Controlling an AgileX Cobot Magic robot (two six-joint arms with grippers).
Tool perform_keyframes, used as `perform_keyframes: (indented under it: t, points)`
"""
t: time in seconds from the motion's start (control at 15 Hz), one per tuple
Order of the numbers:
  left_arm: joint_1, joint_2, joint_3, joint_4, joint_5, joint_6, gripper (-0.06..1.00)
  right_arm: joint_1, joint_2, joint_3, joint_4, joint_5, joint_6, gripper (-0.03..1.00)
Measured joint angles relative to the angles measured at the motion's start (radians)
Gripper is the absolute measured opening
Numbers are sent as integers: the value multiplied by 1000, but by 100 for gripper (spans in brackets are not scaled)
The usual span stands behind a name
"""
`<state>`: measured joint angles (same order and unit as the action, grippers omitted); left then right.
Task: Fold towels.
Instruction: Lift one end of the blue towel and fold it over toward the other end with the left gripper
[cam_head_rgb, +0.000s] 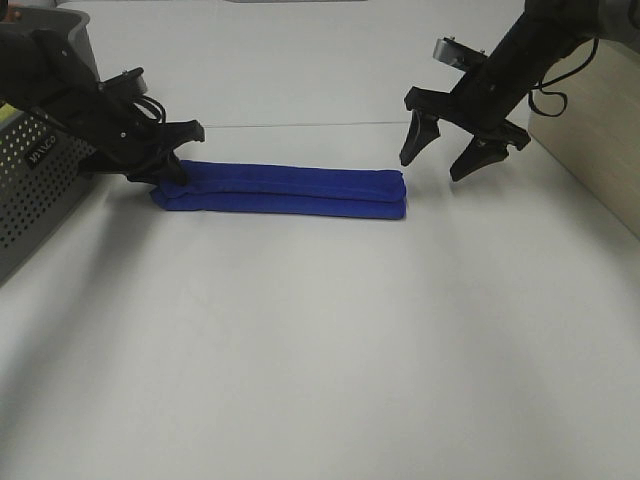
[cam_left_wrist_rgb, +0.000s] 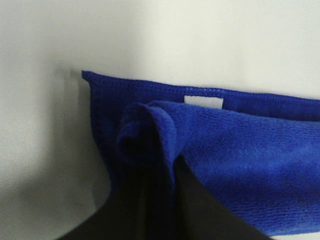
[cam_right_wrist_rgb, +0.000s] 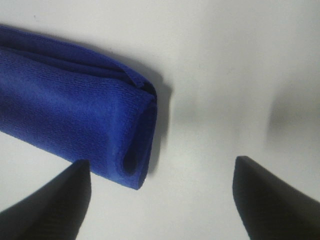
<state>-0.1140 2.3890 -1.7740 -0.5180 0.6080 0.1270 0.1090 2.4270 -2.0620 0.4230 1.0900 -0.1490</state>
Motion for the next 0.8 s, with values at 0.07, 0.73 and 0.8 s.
perform_keyframes:
  t: [0.07,0.73,0.8]
  points:
    - [0,-19,0,13,11,-1,10,0,0,0,0,1,0,74]
    - [-182,-107,-391,308,343,-195,10,0,0,0,8,66,0,74]
    - [-219,-102,-414,306,345,-197,10,0,0,0,20,70,0,74]
